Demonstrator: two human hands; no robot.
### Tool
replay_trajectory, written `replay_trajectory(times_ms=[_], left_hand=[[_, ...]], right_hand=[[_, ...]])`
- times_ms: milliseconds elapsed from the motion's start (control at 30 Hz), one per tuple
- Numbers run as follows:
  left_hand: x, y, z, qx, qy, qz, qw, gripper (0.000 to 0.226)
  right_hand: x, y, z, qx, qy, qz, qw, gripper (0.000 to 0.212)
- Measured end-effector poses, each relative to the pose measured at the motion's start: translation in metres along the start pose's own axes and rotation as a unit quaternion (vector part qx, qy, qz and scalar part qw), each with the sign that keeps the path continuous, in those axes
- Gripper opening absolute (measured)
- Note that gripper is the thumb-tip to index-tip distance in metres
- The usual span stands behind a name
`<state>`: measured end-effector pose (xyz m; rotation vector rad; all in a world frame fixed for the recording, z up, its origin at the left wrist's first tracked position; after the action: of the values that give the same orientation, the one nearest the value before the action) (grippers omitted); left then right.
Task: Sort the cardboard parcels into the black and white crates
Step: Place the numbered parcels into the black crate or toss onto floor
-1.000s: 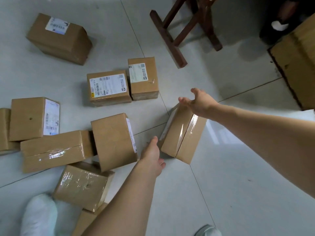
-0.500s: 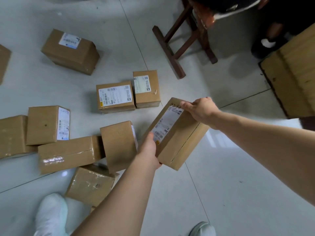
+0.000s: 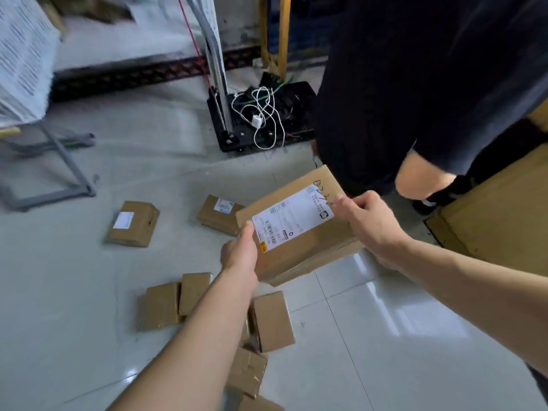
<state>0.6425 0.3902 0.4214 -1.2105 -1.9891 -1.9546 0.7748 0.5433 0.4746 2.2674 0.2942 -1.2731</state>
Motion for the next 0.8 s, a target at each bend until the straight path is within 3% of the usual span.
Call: replay_trajectory(times_ms=[333,467,600,800], left_hand=[[0.195,0.130,-0.163,-0.006,0.038,0.146,0.988,0.031],[0.256,0.173,-0.210,0.003,0.053,0.220,0.974,0.032],[0.293,0.221,-0.244,0.004,0.077,0.270,0.960,0.030],[0.307,0.288,-0.289,0.067,0.132,0.315,0.938,0.030]], right_hand=[[-0.234,0.105,0.030,0.039,-0.102,-0.108,0.988,0.027],[-0.314,0.137,0.041,0.036,-0.153,-0.191,0.969,0.013],[-0.371,0.159,0.042,0.001,-0.173,-0.268,0.948,0.014],[-0.425,0.180,0.041,-0.079,-0.209,-0.326,0.919,0.006]])
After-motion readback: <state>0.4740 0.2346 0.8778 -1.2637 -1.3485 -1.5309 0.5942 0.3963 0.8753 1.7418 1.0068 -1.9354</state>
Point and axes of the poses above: each hand's wrist, its own y-axis away from the middle knuckle, its own z-axis out of the palm, x = y × z, the point moved 1 cm from there along -y, towards the middle knuckle, and after that the axes turned 9 degrees about -y, right-handed, at the moved point
